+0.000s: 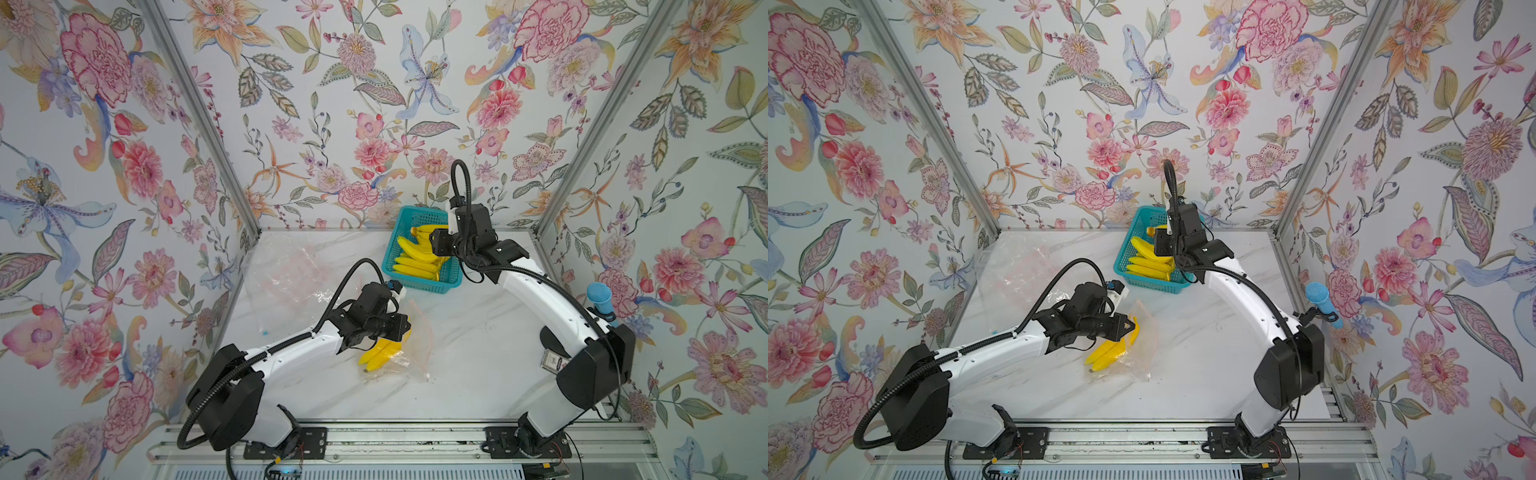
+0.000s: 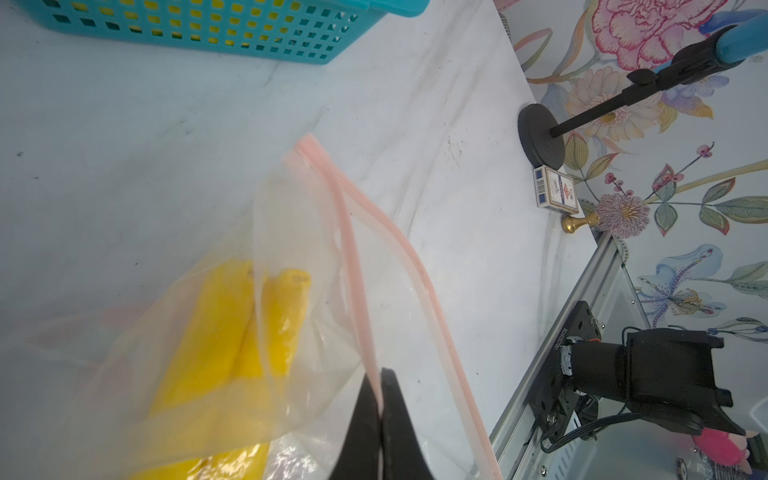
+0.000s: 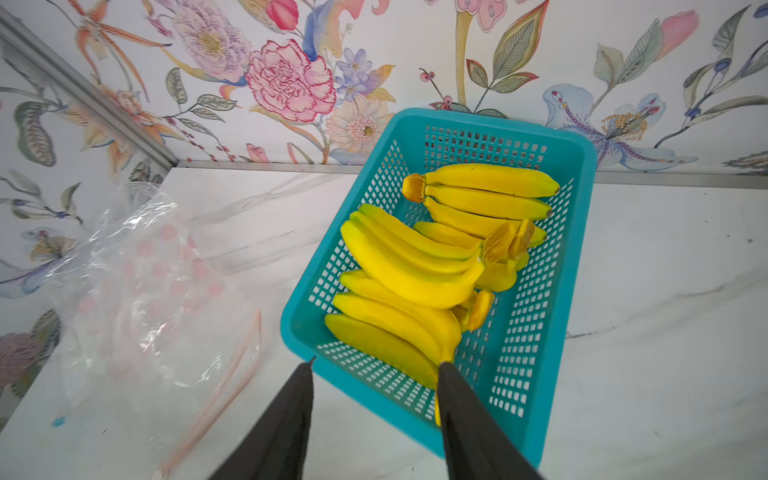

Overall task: Open the zip-top bag and take out the banana
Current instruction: Place the banana in the basket, then pick up the banana from the zipper food storage bag.

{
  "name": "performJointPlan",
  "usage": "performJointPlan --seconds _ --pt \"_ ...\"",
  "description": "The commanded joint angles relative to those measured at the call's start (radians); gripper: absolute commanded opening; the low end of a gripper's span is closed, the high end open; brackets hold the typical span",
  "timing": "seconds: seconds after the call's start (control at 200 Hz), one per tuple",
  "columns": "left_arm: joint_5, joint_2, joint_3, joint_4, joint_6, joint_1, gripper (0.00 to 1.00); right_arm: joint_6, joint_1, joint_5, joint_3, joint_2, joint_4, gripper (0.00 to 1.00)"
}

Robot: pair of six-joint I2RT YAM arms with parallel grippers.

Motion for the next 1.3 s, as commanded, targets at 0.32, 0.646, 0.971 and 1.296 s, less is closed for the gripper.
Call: performJointPlan --seconds 0.32,0.646,0.971,1.296 --pt "-0.092 -0.038 0.056 -0.072 0.003 0.015 0.0 0.125 0.178 -0.162 -0.414 -0.38 -0.109 0.51" --pt "-0.122 -0.031 0.06 -0.053 -0.056 0.017 0.0 0.252 0.316 -0.174 -0.525 -0.31 -0.074 0.44" --pt "-0.164 -0.071 0.034 -0.054 -0.109 0.018 0.0 0.272 0.315 -0.19 -0.645 -0.286 0.04 0.38" --pt "-0.149 -0.091 0.008 0.0 -0.18 -0.002 0.0 0.275 0.289 -0.244 -0.715 -0.224 0.218 0.38"
